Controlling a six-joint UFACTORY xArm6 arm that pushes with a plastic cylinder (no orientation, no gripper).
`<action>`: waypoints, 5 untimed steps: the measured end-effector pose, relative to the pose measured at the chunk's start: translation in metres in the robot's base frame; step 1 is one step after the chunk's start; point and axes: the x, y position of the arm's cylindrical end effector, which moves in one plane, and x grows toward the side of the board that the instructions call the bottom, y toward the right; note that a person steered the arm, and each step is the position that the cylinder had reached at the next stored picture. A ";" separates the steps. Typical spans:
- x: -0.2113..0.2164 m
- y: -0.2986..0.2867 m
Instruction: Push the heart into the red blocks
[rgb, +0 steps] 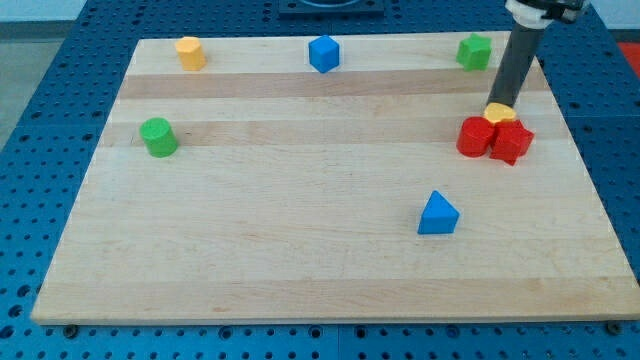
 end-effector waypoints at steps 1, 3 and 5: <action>0.009 0.000; 0.011 0.000; 0.011 0.025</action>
